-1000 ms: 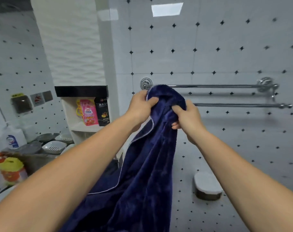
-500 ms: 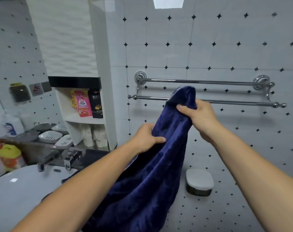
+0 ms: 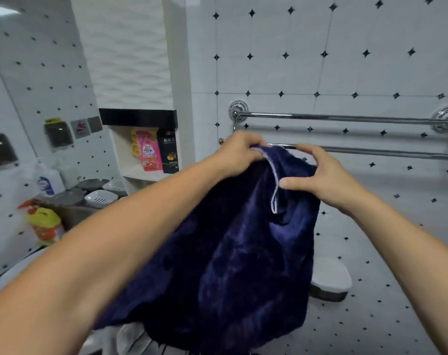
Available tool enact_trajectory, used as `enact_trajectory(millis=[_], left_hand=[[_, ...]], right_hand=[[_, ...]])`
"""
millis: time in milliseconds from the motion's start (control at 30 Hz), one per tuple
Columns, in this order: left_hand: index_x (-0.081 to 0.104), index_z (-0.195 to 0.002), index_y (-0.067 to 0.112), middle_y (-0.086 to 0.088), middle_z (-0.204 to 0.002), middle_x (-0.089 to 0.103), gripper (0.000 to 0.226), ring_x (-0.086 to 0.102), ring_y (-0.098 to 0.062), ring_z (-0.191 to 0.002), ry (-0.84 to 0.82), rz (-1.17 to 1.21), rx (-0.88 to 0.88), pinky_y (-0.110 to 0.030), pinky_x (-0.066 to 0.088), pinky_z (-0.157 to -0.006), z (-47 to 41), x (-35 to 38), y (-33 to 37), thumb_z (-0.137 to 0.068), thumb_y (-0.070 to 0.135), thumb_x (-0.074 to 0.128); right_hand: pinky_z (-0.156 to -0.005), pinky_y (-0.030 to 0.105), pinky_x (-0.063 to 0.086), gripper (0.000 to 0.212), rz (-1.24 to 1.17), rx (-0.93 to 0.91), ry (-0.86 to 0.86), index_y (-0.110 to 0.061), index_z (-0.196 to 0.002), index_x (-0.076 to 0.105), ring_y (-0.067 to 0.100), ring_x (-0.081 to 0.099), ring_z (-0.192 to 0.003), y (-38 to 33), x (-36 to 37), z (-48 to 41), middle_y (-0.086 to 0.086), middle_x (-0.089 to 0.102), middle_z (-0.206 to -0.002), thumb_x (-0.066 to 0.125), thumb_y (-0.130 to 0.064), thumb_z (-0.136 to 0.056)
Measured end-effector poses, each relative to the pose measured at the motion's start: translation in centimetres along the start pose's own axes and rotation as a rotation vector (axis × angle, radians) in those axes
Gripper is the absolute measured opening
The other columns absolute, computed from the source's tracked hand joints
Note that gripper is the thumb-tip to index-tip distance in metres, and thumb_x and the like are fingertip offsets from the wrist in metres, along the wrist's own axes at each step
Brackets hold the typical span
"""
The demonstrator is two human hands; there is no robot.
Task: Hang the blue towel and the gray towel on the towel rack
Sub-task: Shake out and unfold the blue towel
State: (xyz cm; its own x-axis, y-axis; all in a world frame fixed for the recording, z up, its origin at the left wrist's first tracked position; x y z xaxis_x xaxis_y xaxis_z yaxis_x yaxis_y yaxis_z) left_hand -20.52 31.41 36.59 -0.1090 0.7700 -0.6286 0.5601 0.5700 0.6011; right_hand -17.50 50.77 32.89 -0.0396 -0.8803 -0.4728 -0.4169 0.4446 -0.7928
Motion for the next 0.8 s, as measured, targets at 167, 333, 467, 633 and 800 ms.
enact_trajectory(millis=[167, 333, 467, 633, 800], left_hand=[[0.067, -0.094, 0.002, -0.006, -0.081, 0.067, 0.012, 0.058, -0.011, -0.071, 0.026, 0.22, 0.119, -0.022, 0.047, -0.069, -0.1, -0.3, 3.3, -0.082, -0.001, 0.069], [0.06, -0.079, -0.002, -0.003, -0.065, 0.054, 0.014, 0.048, -0.013, -0.063, -0.225, 0.171, -0.177, -0.023, 0.037, -0.062, 4.9, 3.4, -6.7, -0.078, -0.003, 0.074], [0.062, -0.073, 0.004, -0.009, -0.07, 0.054, 0.019, 0.048, -0.018, -0.068, -0.385, 0.101, -0.437, -0.028, 0.041, -0.067, 10.2, 8.7, -15.5, -0.079, -0.012, 0.052], [0.049, -0.068, 0.016, -0.006, -0.067, 0.054, 0.027, 0.05, -0.021, -0.068, -0.068, 0.229, -0.532, -0.026, 0.041, -0.065, 8.1, 7.4, -17.7, -0.088, -0.003, 0.051], [0.054, -0.082, 0.018, -0.003, -0.077, 0.058, 0.014, 0.052, -0.018, -0.069, 0.127, 0.297, -0.401, -0.03, 0.041, -0.065, 2.9, 2.0, -13.1, -0.089, 0.008, 0.047]], right_hand=[[-0.074, 0.032, 0.055, 0.011, -0.124, -0.051, 0.189, -0.025, -0.078, 0.071, 0.008, 0.07, -0.074, -2.0, 1.6, -1.9, -0.009, 0.075, -0.075, 0.081, -0.022, -0.074], [-0.052, 0.015, 0.051, 0.013, -0.237, -0.025, 0.353, -0.023, -0.075, 0.067, -0.005, 0.066, -0.055, -0.9, -1.9, -1.7, -0.021, 0.07, -0.059, 0.078, -0.017, -0.079], [-0.059, 0.023, 0.056, 0.012, -0.328, 0.004, 0.459, -0.021, -0.08, 0.069, 0.006, 0.073, -0.069, -0.8, -4.6, -1.2, -0.014, 0.075, -0.07, 0.079, -0.022, -0.074], [-0.064, 0.026, 0.058, 0.013, -0.233, 0.029, 0.473, -0.021, -0.079, 0.071, 0.01, 0.074, -0.073, 0.6, -6.5, -0.8, -0.011, 0.076, -0.074, 0.08, -0.026, -0.072], [-0.077, 0.036, 0.058, 0.011, -0.049, 0.162, 0.5, -0.022, -0.077, 0.069, 0.015, 0.07, -0.075, 4.3, -7.5, 0.1, -0.008, 0.073, -0.081, 0.08, -0.024, -0.076]])
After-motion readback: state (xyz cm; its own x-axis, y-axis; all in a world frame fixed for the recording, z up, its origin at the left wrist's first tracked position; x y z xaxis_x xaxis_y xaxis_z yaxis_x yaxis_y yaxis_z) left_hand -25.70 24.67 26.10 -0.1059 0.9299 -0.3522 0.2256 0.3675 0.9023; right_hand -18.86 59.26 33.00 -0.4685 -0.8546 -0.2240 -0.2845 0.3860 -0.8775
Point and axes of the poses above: each hand's wrist, its own z-axis away from the middle knuckle, its own x-axis out of the palm, y = z × x, the point moved 4 cm from there along -z, towards the middle knuckle
